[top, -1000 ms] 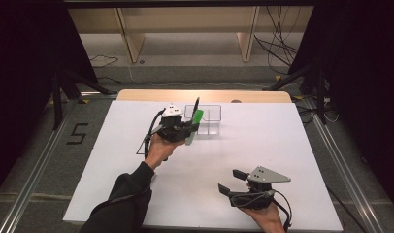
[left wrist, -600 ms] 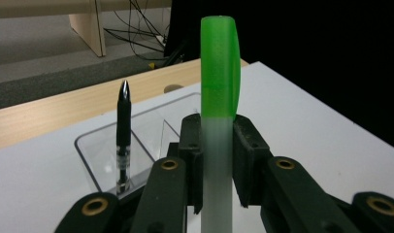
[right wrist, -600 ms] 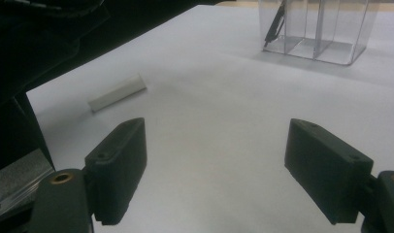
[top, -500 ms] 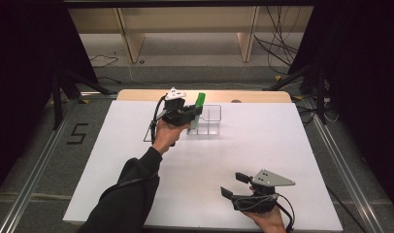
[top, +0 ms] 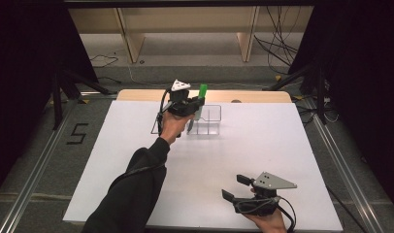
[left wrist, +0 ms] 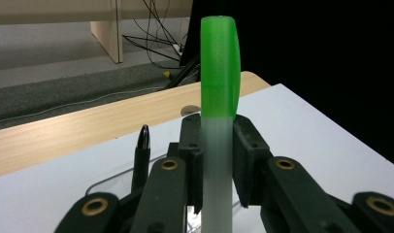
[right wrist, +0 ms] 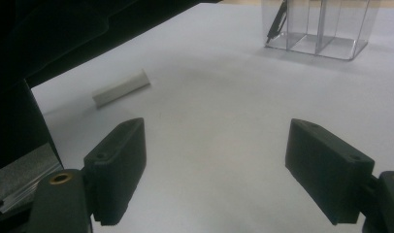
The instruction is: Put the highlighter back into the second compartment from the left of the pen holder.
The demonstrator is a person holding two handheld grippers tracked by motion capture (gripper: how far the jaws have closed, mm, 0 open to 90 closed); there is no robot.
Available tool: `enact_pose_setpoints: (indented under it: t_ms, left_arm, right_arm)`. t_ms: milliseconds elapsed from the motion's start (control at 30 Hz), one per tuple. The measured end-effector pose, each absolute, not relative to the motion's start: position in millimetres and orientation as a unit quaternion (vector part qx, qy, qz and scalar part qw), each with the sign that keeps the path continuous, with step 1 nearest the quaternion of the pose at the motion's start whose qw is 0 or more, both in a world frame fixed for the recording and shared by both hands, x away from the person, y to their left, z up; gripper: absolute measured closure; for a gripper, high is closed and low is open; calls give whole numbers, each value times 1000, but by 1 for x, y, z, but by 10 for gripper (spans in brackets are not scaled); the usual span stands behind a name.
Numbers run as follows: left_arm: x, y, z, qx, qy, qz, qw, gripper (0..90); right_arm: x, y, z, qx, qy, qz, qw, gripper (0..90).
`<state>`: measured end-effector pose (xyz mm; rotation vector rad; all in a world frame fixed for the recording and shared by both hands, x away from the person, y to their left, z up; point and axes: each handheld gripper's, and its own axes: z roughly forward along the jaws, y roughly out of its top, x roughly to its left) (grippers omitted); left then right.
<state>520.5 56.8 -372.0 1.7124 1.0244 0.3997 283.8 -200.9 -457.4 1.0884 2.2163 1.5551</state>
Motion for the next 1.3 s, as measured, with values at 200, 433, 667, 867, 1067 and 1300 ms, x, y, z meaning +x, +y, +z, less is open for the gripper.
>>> enact_pose_setpoints:
  t_ms: [200, 433, 667, 867, 1067, 1300]
  left_arm:
    - [527, 50, -371, 714, 429, 173, 525, 765]
    - [537, 45, -376, 712, 435, 184, 519, 765]
    - [544, 42, -380, 703, 445, 185, 522, 765]
    - [547, 38, -384, 702, 450, 186, 520, 765]
    - [548, 35, -389, 699, 457, 189, 517, 764]
    - [547, 34, -394, 700, 453, 194, 516, 763]
  right_arm:
    - [281, -202, -457, 370, 753, 532, 109, 234]
    - [280, -204, -457, 371, 753, 532, 109, 227]
    - [279, -205, -457, 371, 754, 531, 111, 227]
    - [278, -205, -458, 370, 754, 531, 112, 229]
    - [278, -206, -458, 372, 753, 531, 111, 230]
    - [278, -206, -458, 371, 755, 530, 112, 232]
